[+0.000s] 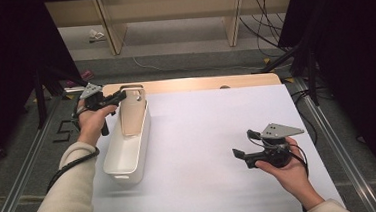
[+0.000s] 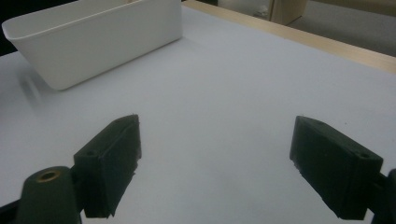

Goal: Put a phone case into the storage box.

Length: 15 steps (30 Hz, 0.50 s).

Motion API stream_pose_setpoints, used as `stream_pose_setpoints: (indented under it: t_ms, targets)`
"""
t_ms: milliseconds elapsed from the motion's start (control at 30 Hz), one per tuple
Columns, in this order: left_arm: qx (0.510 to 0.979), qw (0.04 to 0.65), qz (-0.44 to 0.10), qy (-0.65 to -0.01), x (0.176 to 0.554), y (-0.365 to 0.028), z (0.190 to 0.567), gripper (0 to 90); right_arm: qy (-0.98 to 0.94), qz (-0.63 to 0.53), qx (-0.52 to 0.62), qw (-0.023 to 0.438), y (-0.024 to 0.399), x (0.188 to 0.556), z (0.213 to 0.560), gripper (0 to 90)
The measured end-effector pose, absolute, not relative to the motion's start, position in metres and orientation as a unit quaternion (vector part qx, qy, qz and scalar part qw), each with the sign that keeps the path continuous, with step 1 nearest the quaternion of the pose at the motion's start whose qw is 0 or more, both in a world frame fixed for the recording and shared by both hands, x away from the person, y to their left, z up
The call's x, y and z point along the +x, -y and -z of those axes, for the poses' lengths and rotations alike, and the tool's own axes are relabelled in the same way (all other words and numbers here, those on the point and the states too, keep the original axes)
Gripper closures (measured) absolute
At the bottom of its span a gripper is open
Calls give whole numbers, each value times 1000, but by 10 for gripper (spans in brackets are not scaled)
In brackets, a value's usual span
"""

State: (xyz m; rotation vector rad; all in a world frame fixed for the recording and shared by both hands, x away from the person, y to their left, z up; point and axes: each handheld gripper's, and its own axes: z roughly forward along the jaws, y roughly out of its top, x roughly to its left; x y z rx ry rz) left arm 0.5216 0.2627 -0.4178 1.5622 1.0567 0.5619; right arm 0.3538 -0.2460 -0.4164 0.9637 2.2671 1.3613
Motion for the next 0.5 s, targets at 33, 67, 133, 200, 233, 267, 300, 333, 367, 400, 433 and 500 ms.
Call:
stream_pose_setpoints:
  t_ms: [33,67,133,200,233,267,300,333,367,400,433,500]
  targets:
    - [661,553,-238,-447,522,-263,418,808,-795,-477,338,162,246,354,417,174]
    - [662,553,-237,-447,522,-263,418,808,-795,-477,338,162,246,354,417,174]
    - [663,552,-237,-448,523,-262,418,806,-795,-478,338,162,246,354,417,174]
    - [664,551,-236,-447,524,-262,418,805,-794,-478,338,162,246,354,417,174]
    - [664,550,-236,-447,524,-262,418,804,-794,-478,338,162,246,354,417,174]
    - [665,549,-236,-448,524,-262,418,801,-794,-478,338,162,246,354,417,174]
    - [665,548,-236,-450,524,-262,418,796,-794,-478,338,162,246,354,417,174]
    - [666,546,-237,-449,525,-262,418,794,-794,-478,338,161,246,354,417,174]
    - [667,545,-238,-449,525,-262,418,792,-794,-478,338,161,246,354,417,174]
    - [667,544,-239,-449,525,-262,417,790,-794,-478,338,161,246,354,417,173]
    - [668,543,-239,-449,525,-262,417,789,-794,-478,338,161,246,354,417,174]
    - [672,538,-241,-448,525,-262,418,786,-794,-479,338,161,246,354,417,173]
